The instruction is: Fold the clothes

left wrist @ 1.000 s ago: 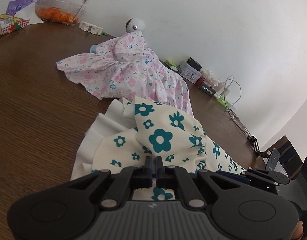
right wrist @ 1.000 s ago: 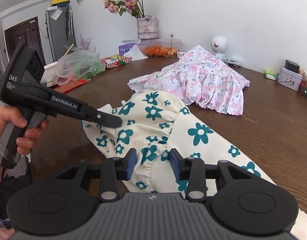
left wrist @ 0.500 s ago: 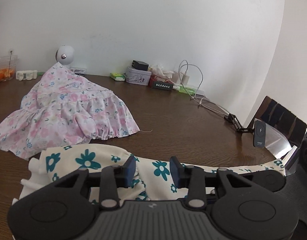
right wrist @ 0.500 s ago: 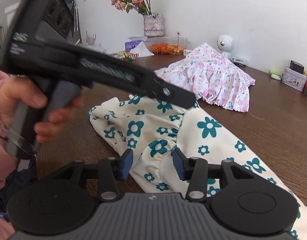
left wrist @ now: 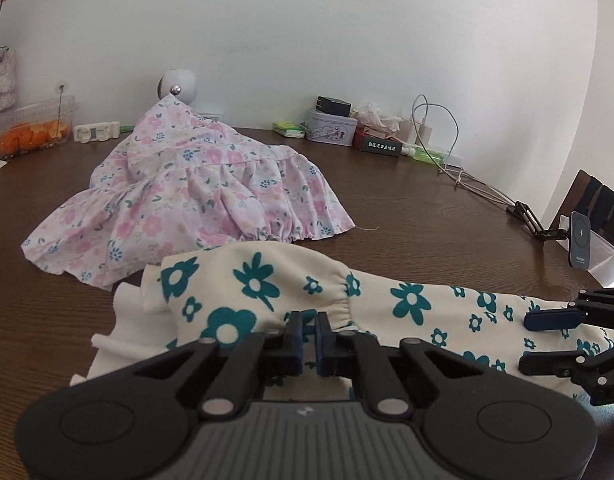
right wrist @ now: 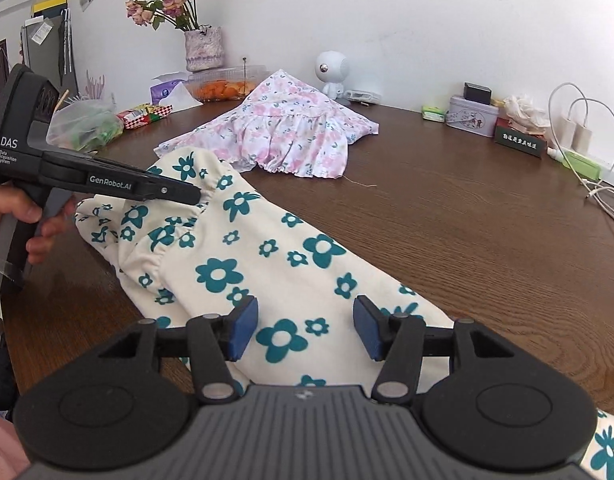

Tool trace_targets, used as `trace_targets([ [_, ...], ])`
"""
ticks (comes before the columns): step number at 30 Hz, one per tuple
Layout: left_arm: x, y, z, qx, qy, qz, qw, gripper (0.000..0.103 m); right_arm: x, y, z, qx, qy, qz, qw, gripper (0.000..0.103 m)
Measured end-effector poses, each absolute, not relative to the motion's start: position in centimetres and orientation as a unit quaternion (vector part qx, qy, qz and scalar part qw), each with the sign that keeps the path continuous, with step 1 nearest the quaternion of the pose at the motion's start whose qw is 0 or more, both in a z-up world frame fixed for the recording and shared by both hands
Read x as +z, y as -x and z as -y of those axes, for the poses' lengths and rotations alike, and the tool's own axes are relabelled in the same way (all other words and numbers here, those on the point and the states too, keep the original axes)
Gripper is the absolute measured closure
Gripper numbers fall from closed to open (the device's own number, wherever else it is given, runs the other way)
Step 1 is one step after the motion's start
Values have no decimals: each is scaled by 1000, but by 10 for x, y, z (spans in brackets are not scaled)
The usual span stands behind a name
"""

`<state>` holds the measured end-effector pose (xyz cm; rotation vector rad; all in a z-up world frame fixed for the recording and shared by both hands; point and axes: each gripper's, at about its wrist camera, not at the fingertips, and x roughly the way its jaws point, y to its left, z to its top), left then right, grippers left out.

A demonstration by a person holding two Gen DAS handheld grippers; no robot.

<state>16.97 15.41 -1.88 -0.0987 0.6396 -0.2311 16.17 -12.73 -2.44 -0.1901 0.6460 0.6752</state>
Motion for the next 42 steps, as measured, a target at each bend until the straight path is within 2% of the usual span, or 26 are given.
trace_targets([
  [3, -20, -163, -163, -99, 46, -317, 942, 97, -23, -159, 139, 311, 100, -310, 893, 43],
  [15, -28, -143, -186, -73, 70, -310, 945, 97, -28, -145, 201, 256, 73, -324, 908, 43],
  [19, -28, -142, -184, -71, 67, -309, 946, 97, -32, -141, 196, 256, 84, -313, 911, 34],
  [22, -24, -142, -182, -72, 61, -311, 946, 97, -29, -138, 194, 256, 89, -308, 912, 33],
  [25, -7, -134, -173, -80, 48, -287, 953, 73, -16, -129, 205, 253, 74, -286, 921, 33],
  [26, 1, -132, -168, -84, 43, -278, 956, 58, -8, -124, 212, 249, 65, -274, 927, 32],
  [27, 8, -130, -162, -87, 38, -268, 959, 47, -1, -119, 221, 242, 56, -265, 932, 30],
  [29, 23, -127, -147, -103, 28, -250, 962, 39, 11, -110, 240, 222, 36, -256, 940, 21],
  [32, 40, -128, -114, -140, 10, -230, 963, 21, 19, -99, 272, 178, -4, -267, 947, 20],
  [36, 49, -133, -56, -202, -22, -218, 955, 13, 16, -82, 317, 118, -64, -285, 949, 10],
  [38, 48, -136, -27, -233, -27, -220, 947, 11, 14, -74, 335, 101, -87, -287, 949, 0],
  [42, 44, -136, 26, -269, -30, -241, 932, 6, 14, -65, 359, 92, -120, -292, 944, 0],
])
